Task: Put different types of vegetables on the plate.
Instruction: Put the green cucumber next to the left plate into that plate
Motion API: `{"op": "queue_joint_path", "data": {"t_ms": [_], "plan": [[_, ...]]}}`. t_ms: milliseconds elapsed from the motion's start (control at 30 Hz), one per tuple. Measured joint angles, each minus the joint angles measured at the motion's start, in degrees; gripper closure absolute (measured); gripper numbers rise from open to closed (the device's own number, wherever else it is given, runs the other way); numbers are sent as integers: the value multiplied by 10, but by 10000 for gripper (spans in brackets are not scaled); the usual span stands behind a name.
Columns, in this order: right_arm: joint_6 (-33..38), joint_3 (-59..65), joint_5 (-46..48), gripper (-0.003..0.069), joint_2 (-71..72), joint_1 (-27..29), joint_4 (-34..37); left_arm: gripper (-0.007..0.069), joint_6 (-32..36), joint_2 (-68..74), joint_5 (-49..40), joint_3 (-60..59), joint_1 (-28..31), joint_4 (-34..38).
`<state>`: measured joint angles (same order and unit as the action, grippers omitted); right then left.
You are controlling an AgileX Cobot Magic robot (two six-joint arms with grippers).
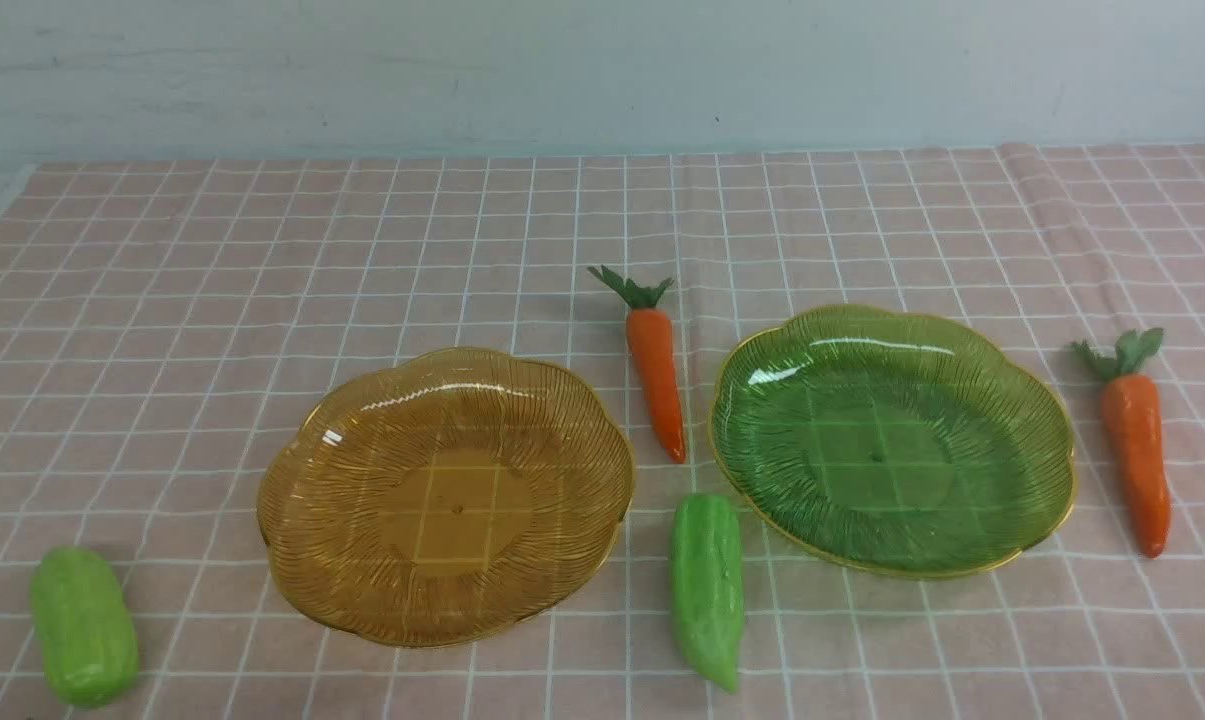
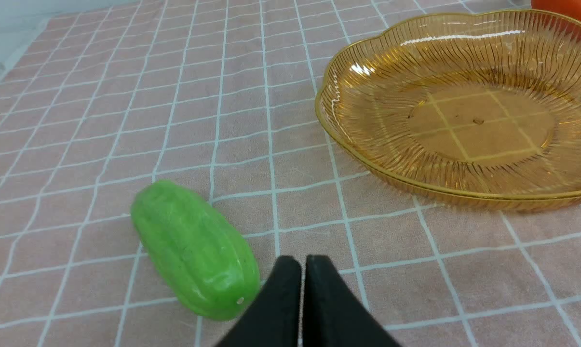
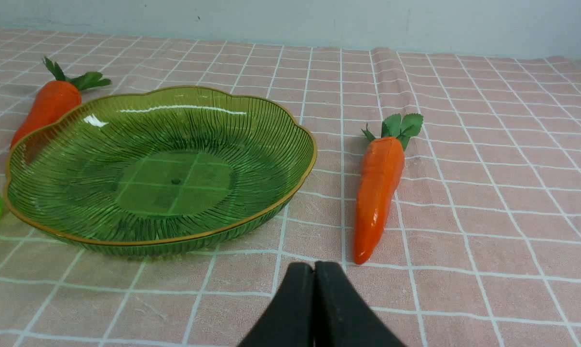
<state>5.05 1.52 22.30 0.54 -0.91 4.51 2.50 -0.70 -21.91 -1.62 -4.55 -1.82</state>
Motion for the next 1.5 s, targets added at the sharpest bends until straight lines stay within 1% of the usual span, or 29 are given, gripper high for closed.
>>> {"op": "queue_joint_path", "data": {"t_ms": [433, 500, 633, 733, 767, 833, 900, 933, 1000, 1033, 1067, 1133, 1167, 1200, 1267, 1300, 1333, 1367, 1433, 1467, 1500], "plan": [[0, 0, 0, 674, 0, 0, 0, 628, 0, 0, 1, 0, 0, -1], [0, 0, 0, 674, 0, 0, 0, 628, -4, 0, 7, 0, 0, 7], [0, 0, 0, 674, 0, 0, 0, 628, -48, 0, 58, 0, 0, 75], [0, 0, 0, 674, 0, 0, 0, 628, -89, 0, 108, 0, 0, 167], [0, 0, 0, 674, 0, 0, 0, 628, -89, 0, 108, 0, 0, 167], [0, 0, 0, 674, 0, 0, 0, 628, -103, 0, 144, -1, 0, 226], [0, 0, 0, 674, 0, 0, 0, 628, -106, 0, 162, -1, 0, 246], [0, 0, 0, 674, 0, 0, 0, 628, -108, 0, 188, -1, 0, 261], [0, 0, 0, 674, 0, 0, 0, 628, -110, 0, 243, -1, 0, 287], [-1, 0, 0, 674, 0, 0, 1, 628, -112, 0, 297, -1, 0, 299], [-5, 0, -4, 674, 0, 0, 6, 628, -116, 0, 332, 3, 0, 310], [-23, 1, -27, 674, 0, 0, 38, 628, -116, 1, 340, 36, 0, 320], [-35, 2, -48, 674, 0, 0, 61, 628, -110, 6, 328, 59, 0, 321], [-51, 3, -72, 674, 0, 0, 89, 628, -91, 21, 296, 109, 0, 322], [-79, 3, -120, 674, 0, 0, 151, 628, -40, 73, 184, 209, 0, 318], [-98, 3, -150, 674, 0, 0, 205, 628, -21, 112, 113, 251, 0, 313], [-103, 3, -161, 674, 0, 0, 228, 628, -10, 156, 60, 287, 0, 307], [-108, 3, -170, 674, 0, 0, 251, 628, -6, 188, 8, 308, 0, 300], [-114, 3, -182, 674, 0, 0, 301, 628, -1, 300, -96, 353, 0, 270], [-115, 3, -182, 674, 0, 0, 324, 628, 0, 351, -131, 366, 0, 245], [-115, 3, -183, 674, 0, 0, 330, 628, -1, 406, -157, 372, 0, 217]]}}
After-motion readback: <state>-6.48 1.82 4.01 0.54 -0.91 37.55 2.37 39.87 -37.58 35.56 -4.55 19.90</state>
